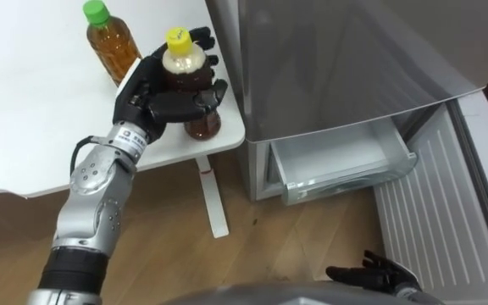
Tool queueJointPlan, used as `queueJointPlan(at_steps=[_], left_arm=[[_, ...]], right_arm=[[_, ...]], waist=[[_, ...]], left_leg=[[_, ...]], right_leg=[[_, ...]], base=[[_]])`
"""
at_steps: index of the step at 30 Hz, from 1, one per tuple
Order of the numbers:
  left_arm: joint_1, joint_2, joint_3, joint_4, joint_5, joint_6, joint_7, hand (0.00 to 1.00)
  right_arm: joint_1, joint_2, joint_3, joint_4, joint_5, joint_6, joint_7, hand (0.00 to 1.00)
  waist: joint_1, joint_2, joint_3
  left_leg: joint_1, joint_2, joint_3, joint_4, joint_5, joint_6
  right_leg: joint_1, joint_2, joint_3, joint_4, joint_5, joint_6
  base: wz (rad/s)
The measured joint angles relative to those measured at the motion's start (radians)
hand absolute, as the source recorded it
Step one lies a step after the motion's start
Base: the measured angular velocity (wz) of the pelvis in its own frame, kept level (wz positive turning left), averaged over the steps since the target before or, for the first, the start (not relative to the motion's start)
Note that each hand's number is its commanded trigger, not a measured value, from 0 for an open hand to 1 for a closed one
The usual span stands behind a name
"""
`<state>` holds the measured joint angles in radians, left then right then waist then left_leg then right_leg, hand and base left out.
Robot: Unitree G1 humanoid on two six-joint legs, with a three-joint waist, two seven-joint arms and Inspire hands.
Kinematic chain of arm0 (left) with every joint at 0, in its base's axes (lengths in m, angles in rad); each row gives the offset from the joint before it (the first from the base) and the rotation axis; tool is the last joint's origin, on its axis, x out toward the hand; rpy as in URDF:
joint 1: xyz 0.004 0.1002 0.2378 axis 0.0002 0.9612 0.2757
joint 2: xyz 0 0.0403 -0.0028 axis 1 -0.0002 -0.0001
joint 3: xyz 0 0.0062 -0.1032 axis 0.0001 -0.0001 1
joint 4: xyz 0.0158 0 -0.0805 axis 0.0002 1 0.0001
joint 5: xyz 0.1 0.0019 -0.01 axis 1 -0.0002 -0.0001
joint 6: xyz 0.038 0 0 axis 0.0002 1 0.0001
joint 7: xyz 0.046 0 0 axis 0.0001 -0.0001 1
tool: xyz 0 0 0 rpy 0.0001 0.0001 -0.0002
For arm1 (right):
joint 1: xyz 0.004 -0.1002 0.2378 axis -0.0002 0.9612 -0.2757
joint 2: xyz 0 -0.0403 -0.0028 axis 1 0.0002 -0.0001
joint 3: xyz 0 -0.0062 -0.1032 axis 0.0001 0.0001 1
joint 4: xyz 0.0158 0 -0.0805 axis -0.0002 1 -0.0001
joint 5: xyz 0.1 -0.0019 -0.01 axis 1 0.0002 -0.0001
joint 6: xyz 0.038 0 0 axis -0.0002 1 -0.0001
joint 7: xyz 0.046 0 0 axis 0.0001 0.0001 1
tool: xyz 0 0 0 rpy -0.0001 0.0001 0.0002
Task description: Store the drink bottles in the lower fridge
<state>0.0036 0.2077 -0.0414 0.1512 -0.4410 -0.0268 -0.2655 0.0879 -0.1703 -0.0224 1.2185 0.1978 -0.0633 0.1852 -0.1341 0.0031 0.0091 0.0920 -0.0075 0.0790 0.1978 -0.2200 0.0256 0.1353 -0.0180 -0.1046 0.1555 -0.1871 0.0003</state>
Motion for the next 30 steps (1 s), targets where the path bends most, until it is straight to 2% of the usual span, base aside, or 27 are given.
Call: queueJointPlan(at_steps=[7,12,19,30], left_arm=[[-0.003,0.000,0.001,0.006,-0.007,0.006,0.001,1.00],[-0.012,0.000,0.008,0.039,-0.068,0.011,0.001,1.00],[-0.015,0.000,0.012,0.044,-0.068,0.013,0.001,1.00],[-0.014,-0.003,0.009,0.021,-0.066,0.013,0.001,1.00]], right_arm=[[-0.004,0.000,-0.001,0.004,0.000,0.000,0.000,0.00],[-0.005,0.000,0.000,0.005,-0.005,0.001,0.001,0.00],[-0.005,0.000,0.000,0.005,0.002,0.001,0.000,0.00],[-0.008,0.000,0.001,0.004,-0.003,-0.002,-0.004,0.00]], waist=[[-0.001,0.001,0.0000],[0.001,0.001,0.0006],[0.001,0.001,0.0036],[0.006,0.000,0.0020]], left_leg=[[-0.001,0.001,0.002,0.000,0.000,0.000],[0.008,0.001,0.004,0.001,0.000,0.000],[0.005,0.001,0.004,-0.001,0.000,0.000],[0.000,0.000,-0.001,0.001,0.000,0.000]], right_leg=[[-0.006,0.001,0.001,0.001,0.000,0.000],[0.002,0.001,0.007,0.000,0.000,-0.001],[0.001,0.003,0.019,0.003,0.000,-0.001],[-0.011,0.002,0.021,0.003,0.001,-0.001]], base=[[0.00],[0.00],[0.00],[0.00]])
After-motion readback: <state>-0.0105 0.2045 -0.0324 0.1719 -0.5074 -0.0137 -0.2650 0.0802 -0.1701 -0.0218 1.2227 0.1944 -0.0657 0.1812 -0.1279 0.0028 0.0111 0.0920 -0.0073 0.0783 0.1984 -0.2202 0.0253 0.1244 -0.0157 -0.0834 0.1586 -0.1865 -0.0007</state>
